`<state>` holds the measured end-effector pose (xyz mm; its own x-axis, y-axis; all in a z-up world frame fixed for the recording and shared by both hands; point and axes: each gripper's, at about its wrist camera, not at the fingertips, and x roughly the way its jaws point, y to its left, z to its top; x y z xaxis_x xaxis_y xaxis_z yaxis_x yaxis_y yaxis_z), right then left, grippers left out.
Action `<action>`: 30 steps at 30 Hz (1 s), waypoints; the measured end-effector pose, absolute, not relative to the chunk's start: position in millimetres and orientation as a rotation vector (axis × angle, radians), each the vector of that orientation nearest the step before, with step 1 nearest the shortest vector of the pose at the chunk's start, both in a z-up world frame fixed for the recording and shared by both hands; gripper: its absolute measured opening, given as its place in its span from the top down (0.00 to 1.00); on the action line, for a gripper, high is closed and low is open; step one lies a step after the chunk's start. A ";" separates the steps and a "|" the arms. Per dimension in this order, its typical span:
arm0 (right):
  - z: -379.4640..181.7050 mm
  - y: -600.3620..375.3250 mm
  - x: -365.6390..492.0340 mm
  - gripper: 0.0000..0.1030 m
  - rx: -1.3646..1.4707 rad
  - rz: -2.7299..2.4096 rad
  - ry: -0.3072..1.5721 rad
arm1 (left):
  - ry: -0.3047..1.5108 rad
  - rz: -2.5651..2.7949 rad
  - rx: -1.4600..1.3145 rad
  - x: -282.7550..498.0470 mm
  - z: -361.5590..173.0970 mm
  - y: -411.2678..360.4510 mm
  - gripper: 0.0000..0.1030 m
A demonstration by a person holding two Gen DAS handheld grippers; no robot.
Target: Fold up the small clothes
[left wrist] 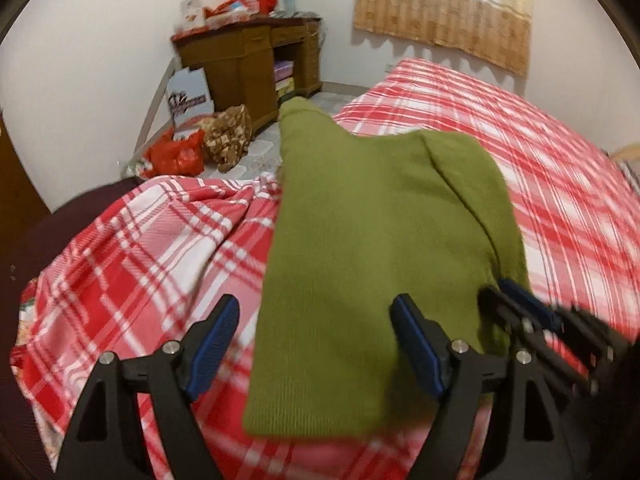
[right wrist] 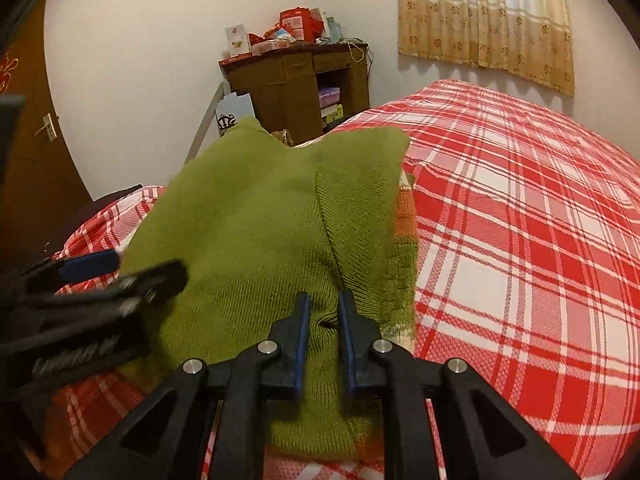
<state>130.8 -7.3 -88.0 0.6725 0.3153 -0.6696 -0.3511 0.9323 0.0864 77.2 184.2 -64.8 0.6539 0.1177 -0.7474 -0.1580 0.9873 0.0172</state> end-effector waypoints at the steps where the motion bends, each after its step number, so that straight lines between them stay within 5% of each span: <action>1: -88.1 -6.4 127.5 0.86 -0.060 0.369 0.752 | 0.839 0.148 -0.030 69.9 -66.1 180.6 0.21; 13: -88.3 -12.7 70.6 0.84 -0.083 0.314 0.741 | 0.894 0.140 0.003 45.9 -88.6 176.8 0.19; 20: -80.7 -12.6 41.5 0.48 -0.073 0.318 0.750 | 0.892 0.156 0.064 20.0 -89.1 178.1 0.16; 30: -65.1 -14.9 3.7 0.47 -0.118 0.268 0.799 | 0.881 0.179 0.113 -1.4 -71.3 172.9 0.08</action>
